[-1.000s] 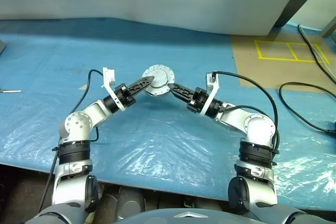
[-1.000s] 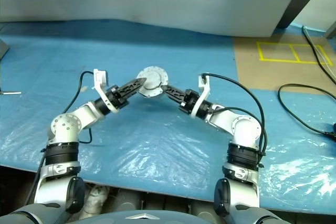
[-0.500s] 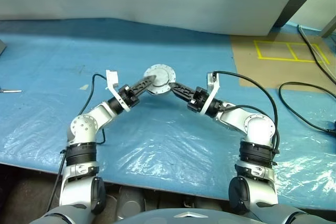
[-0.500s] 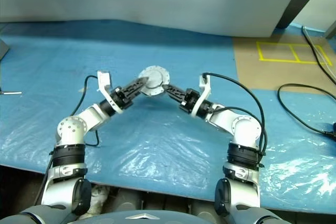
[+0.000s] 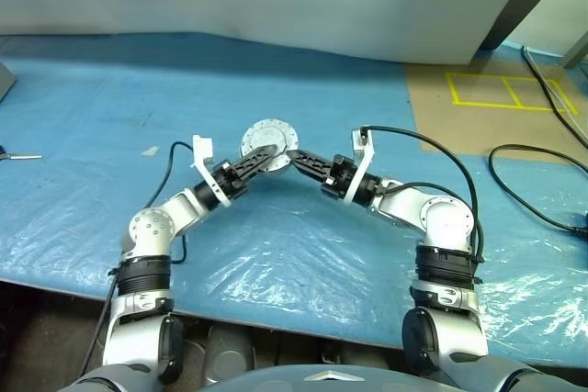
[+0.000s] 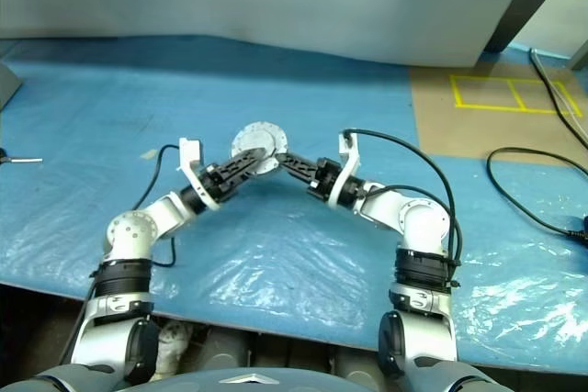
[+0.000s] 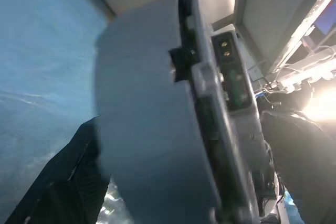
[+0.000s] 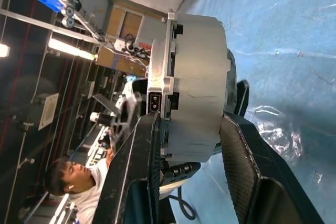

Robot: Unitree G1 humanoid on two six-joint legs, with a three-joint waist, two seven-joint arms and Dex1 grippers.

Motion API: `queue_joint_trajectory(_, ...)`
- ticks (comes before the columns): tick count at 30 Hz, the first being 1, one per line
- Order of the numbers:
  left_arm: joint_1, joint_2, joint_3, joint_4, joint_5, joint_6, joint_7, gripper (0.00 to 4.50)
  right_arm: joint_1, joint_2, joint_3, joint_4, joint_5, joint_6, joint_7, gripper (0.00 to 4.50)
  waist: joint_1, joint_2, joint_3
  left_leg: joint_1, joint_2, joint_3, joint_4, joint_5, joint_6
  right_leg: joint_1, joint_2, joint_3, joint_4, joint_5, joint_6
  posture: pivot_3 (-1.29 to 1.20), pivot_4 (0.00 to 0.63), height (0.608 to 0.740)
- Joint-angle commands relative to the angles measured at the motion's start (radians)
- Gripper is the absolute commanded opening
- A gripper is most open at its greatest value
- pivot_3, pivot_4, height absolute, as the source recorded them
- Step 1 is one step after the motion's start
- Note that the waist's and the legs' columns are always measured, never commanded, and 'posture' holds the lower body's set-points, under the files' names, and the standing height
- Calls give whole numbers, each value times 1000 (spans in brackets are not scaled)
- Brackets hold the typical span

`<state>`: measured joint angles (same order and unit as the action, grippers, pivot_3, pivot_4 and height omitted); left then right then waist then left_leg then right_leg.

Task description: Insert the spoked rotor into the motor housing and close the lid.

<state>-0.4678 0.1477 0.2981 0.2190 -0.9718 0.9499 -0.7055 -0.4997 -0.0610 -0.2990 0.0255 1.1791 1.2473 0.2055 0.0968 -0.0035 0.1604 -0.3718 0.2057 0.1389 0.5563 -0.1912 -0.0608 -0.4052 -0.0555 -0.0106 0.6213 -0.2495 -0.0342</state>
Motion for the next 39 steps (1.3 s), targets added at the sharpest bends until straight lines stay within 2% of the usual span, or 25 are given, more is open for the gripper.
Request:
queue_joint_trajectory(1, -33, -13, 15, 11, -5, -36, 9, 4476, -36, 3, -3, -38, 52, -20, 35, 1308, -1, 0, 0, 0, 0, 0, 0, 0, 0, 0, 0, 0, 0, 0, 0, 0, 150, 740)
queue_joint_trajectory(3, -37, -20, 22, 17, -9, -43, 17, 4476, -35, 2, -2, -38, 54, -20, 33, 1308, -1, 0, 0, 0, 0, 0, 0, 0, 0, 0, 0, 0, 0, 0, 0, 0, 150, 740)
queue_joint_trajectory(7, -46, -24, 29, 30, -12, -47, 34, 3276, -34, 4, -6, -33, 60, -22, 28, 1308, -1, 0, 0, 0, 0, 0, 1, 0, 0, 0, 0, 0, 0, 0, 0, 0, 150, 740)
queue_joint_trajectory(9, -49, -24, 26, 32, -6, -49, 49, 2956, -34, 6, -6, -29, 61, -23, 27, 1308, 0, 0, 0, -1, 0, -1, 1, 0, 0, 0, 0, 0, 0, 0, 0, 0, 150, 740)
queue_joint_trajectory(22, -44, -27, 5, -16, -12, -50, 64, 2873, -32, -2, 46, -56, -22, -85, 34, 1308, -1, 0, 0, -2, 0, -2, 2, 0, 0, 0, 0, -1, 0, 0, 0, 0, 150, 740)
queue_joint_trajectory(23, -45, -24, 5, -15, -8, -54, 67, 2852, -30, -3, 47, -58, -20, -87, 40, 2041, 0, 0, 0, -2, 0, -2, 2, 0, 0, 0, 0, -1, 0, 0, 0, 0, 150, 740)
queue_joint_trajectory(27, -46, -19, 5, -18, -5, -62, 68, 2493, -36, -2, 40, -36, 6, -66, 39, 3310, -1, 0, 0, -2, 0, -2, 2, 0, 0, 0, 0, -1, 0, 0, 0, 0, 150, 740)
queue_joint_trajectory(39, -47, 14, 60, -46, -11, -99, 94, 2493, -45, -4, 34, -13, 23, -53, 39, 3359, -2, 0, 0, -2, 0, -2, 2, 0, 0, 0, 0, -1, 0, 0, 0, 0, 150, 740)
